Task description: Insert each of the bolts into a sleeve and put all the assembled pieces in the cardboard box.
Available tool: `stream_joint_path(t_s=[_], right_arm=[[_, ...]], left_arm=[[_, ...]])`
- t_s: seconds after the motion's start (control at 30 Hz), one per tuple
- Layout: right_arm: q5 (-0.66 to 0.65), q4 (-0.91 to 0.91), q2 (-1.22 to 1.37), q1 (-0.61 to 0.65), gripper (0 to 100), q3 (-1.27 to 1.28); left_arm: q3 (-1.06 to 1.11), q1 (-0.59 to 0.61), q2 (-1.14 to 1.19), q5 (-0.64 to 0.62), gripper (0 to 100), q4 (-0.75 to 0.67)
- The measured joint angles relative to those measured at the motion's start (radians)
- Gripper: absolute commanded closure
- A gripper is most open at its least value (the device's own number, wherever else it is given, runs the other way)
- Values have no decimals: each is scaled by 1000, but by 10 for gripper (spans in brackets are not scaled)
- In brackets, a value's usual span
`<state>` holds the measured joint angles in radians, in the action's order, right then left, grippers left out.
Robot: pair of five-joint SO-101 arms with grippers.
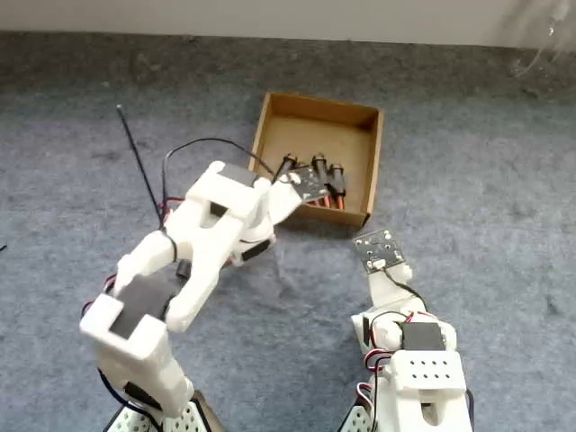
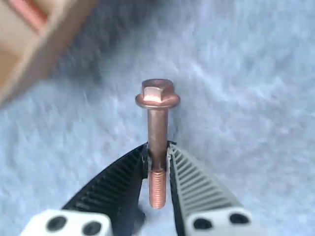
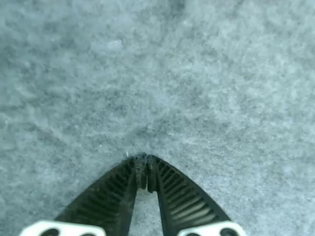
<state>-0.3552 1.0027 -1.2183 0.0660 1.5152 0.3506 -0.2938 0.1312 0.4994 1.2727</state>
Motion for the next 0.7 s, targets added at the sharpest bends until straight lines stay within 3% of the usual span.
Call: stream_joint_path(t_s=[0.3, 0.47, 0.6, 0.7], right_arm=[[0, 0, 0, 0, 991, 0], [0, 0, 0, 0, 991, 0], [0, 0, 0, 0, 991, 0], [0, 0, 0, 0, 991, 0]], left_arm=[[192, 80, -273, -450, 996, 3], [192, 75, -275, -506, 984, 0], [192, 83, -275, -511, 857, 0], [192, 77, -275, -514, 833, 0]])
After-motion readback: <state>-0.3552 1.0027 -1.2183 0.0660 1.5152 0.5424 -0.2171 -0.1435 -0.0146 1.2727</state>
